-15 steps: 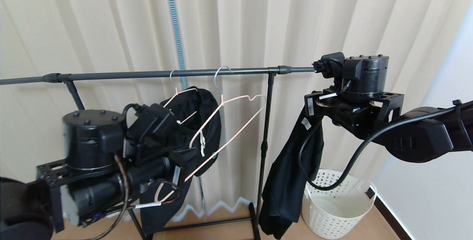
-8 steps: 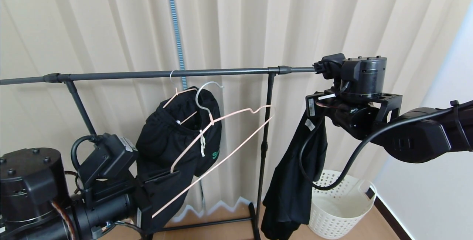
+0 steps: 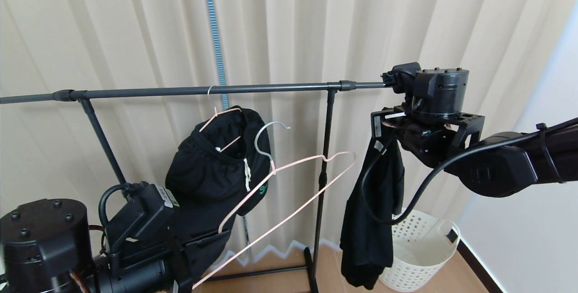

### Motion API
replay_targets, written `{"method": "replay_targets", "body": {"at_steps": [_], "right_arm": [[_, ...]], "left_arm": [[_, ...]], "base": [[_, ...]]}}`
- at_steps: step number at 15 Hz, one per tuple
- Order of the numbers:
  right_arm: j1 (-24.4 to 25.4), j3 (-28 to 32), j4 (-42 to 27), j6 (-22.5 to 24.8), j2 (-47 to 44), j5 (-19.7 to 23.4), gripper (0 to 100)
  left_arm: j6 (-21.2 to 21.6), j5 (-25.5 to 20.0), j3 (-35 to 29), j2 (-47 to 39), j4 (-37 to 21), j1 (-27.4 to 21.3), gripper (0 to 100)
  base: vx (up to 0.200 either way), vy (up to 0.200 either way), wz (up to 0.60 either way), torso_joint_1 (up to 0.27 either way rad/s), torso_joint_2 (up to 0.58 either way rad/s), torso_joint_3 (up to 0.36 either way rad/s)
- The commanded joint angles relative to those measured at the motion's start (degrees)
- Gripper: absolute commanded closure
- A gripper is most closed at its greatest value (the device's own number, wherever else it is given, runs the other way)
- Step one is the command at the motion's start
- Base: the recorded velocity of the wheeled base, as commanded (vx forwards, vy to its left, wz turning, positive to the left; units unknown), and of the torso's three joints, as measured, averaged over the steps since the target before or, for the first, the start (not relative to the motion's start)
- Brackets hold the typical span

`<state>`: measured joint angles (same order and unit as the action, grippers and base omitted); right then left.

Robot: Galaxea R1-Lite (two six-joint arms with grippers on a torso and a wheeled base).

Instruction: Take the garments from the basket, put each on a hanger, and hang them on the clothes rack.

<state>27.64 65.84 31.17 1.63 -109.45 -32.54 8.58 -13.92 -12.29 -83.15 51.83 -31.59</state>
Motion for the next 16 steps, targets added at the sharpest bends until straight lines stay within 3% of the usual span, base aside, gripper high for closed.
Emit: {"method": "replay_targets", "body": {"at_steps": [1,16], "right_arm": [[0.8,-0.5,0.6,0.0,-1.1,0.0,100],[2.9,-0.6,9.0,0.1,-6.5,-0.9,100]], "left_arm": [[-1.3,0.0,-0.3,-1.5,0.1,-0.8,100],[-6.0,-0.1,-0.4,-2.1,2.1,-2.4,100]], "base": [[0.000,0.000,0.00,0.000,0.00,0.000],[0.000,0.000,0.00,0.000,0.00,0.000]]}}
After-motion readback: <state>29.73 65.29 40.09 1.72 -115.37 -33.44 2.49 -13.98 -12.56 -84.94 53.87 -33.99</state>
